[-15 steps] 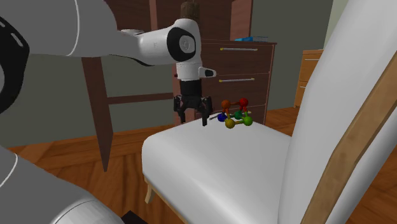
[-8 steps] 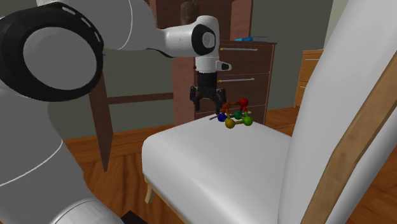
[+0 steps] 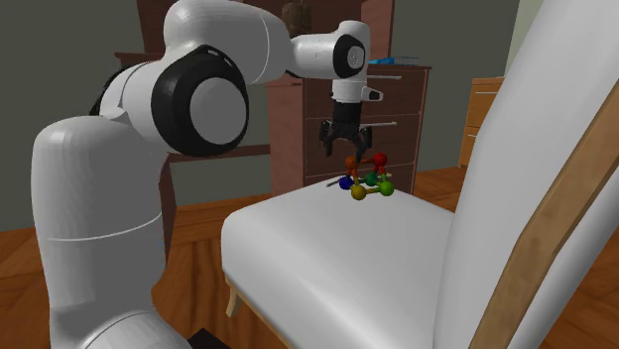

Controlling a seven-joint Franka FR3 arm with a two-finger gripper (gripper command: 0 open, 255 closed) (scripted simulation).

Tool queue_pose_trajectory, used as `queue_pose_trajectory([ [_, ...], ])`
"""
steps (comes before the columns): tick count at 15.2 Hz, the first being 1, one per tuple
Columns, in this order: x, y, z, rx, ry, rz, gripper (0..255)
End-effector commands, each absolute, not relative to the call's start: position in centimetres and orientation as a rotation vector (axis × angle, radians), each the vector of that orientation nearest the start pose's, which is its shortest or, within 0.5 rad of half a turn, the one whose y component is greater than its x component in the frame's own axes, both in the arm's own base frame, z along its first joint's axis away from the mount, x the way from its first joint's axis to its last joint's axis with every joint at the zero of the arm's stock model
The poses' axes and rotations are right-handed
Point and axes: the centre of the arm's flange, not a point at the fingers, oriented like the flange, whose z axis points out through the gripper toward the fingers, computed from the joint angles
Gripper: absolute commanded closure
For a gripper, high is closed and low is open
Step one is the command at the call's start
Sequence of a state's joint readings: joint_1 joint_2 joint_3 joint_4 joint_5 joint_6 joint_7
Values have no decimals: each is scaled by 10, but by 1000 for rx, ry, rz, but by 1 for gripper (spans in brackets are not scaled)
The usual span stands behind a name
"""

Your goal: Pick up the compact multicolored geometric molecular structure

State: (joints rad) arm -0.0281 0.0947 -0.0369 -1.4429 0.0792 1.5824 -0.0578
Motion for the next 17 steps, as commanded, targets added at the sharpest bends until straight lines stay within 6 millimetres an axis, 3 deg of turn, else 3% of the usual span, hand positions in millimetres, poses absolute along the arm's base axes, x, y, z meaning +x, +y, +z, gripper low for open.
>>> queue_pose_trajectory([
  [1,608,-37,638,-3048,23,-86,0],
  [3,630,-43,643,-3031,35,-94,0],
  [12,630,-43,603,-3031,35,-94,0],
  [13,630,-43,603,-3031,35,-94,255],
  [17,630,-43,603,-3031,35,-94,255],
])
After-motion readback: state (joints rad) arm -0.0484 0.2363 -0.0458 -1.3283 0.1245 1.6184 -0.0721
